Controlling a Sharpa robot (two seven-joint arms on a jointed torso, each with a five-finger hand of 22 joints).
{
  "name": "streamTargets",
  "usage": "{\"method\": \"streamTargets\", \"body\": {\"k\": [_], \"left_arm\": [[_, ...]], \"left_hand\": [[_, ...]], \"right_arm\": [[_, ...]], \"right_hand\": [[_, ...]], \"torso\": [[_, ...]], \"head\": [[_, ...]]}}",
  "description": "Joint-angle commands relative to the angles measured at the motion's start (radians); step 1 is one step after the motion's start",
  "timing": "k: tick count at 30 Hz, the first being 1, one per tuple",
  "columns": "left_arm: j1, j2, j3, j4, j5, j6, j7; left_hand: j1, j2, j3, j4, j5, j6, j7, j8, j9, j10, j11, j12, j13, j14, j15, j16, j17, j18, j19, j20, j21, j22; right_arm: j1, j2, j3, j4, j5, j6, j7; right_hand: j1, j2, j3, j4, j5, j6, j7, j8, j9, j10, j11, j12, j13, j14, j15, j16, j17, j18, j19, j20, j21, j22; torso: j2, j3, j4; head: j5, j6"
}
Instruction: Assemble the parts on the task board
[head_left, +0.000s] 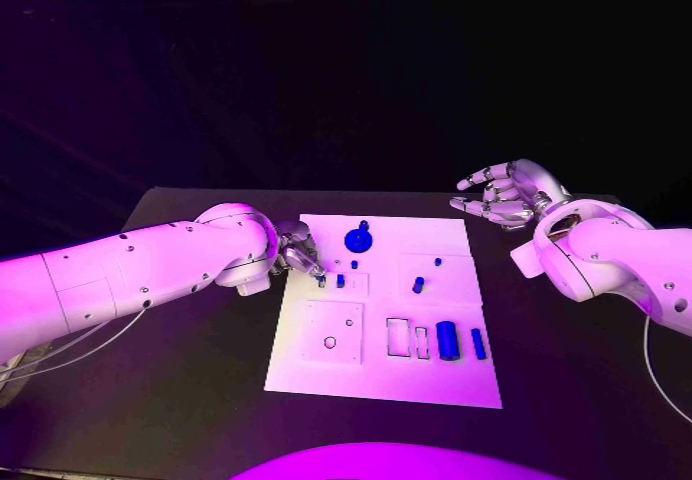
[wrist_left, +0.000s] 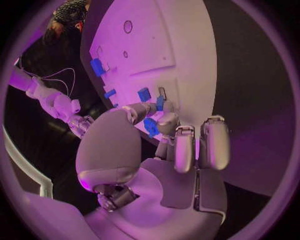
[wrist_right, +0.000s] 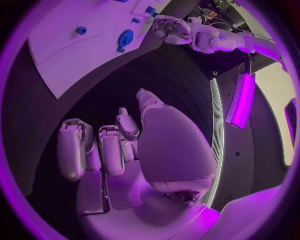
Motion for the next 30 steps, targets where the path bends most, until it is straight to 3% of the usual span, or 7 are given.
{"method": "streamTargets", "body": {"k": [1,30], "left_arm": [[-0.001,0.004,0.0,0.002,-0.019,0.042,-0.005],[-0.007,0.009,0.0,0.002,-0.026,0.076,-0.021]], "left_hand": [[0.009,0.005,0.175,-0.181,0.003,0.008,-0.006,0.003,0.001,0.007,0.0,0.001,0.001,0.102,-0.006,0.006,0.256,-0.018,0.008,0.0,0.003,0.013],[0.01,0.001,0.174,-0.184,0.001,0.01,-0.006,0.002,-0.001,0.009,0.0,0.002,0.003,0.102,-0.006,0.006,0.256,-0.017,0.007,0.0,0.002,0.011]], "right_arm": [[-0.001,0.0,0.0,0.002,-0.004,-0.007,0.026],[-0.011,0.007,0.0,-0.008,0.0,-0.003,0.027]], "right_hand": [[-0.007,-0.002,0.005,0.0,0.006,-0.005,0.001,0.005,-0.002,0.0,-0.005,-0.003,0.001,0.064,-0.009,-0.001,0.095,0.017,0.001,-0.005,0.003,0.179],[-0.006,-0.003,0.008,-0.001,0.008,-0.005,0.001,0.006,-0.002,-0.002,-0.005,-0.005,-0.002,0.063,-0.009,-0.004,0.091,0.018,-0.002,-0.006,-0.003,0.176]], "torso": [[0.0,-0.0007,-0.0002],[0.0,-0.0007,0.0011]], "head": [[0.001,-0.001],[0.004,-0.009]]}}
